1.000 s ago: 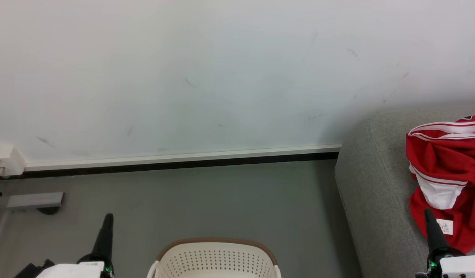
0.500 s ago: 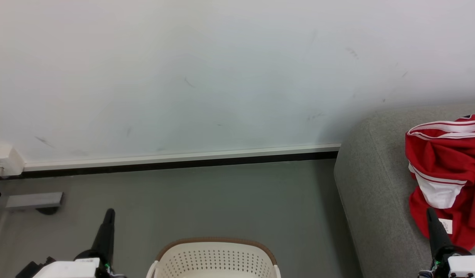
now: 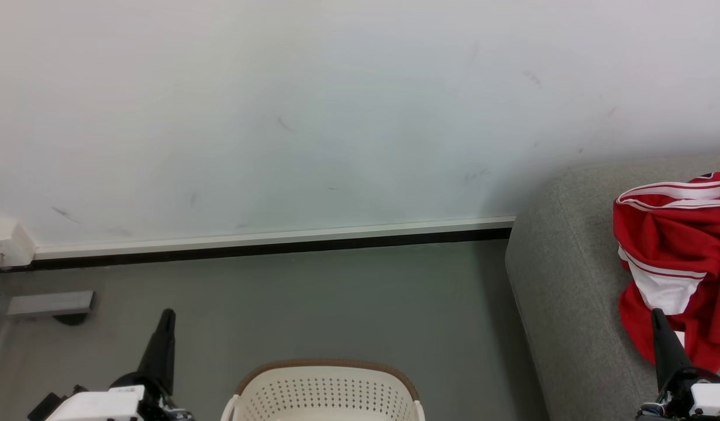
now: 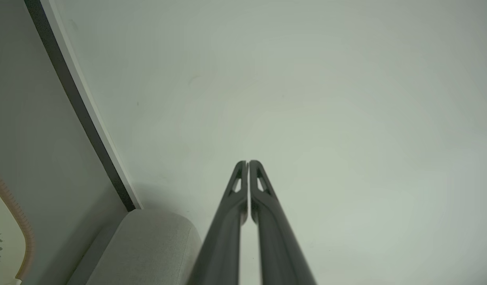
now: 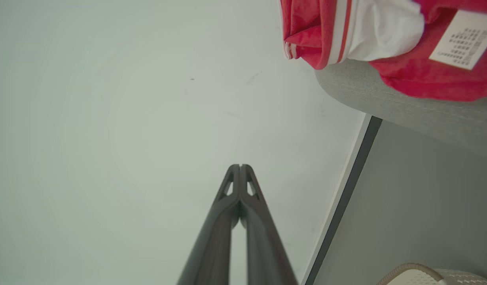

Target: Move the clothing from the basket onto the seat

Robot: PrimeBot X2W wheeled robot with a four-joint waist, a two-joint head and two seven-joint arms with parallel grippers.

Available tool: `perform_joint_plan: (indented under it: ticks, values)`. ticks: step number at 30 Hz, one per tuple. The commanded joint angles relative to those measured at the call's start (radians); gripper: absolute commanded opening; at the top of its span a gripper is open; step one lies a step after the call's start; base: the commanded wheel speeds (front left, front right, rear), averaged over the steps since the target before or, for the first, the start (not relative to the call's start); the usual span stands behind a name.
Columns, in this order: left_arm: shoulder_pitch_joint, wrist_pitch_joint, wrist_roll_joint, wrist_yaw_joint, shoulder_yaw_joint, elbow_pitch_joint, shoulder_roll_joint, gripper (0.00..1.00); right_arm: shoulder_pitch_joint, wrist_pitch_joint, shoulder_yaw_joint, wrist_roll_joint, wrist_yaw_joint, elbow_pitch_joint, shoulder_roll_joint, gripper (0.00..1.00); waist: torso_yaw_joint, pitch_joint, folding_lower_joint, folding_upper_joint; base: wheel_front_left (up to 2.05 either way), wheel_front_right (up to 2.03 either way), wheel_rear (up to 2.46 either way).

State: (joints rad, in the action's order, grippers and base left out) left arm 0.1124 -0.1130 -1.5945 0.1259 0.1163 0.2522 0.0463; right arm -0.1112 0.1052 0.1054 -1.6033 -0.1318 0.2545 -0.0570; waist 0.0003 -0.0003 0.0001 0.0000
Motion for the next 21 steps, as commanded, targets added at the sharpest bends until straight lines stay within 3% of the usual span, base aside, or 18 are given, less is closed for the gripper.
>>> perform_joint_plan:
  ticks: [1,21]
  values:
    - [0.008,-0.006,-0.022,0.006,0.0,-0.004,0.007,0.0,-0.009,0.008,0.006,-0.018,0.002,-0.006,0.003,0.0,0.0,0.0,-0.0001,0.0,0.0,0.0,0.0]
    - [0.008,-0.007,-0.022,0.006,0.0,-0.004,0.007,0.0,-0.009,0.006,0.007,-0.015,0.002,-0.006,0.003,0.0,0.0,0.0,-0.0001,0.0,0.0,0.0,0.0]
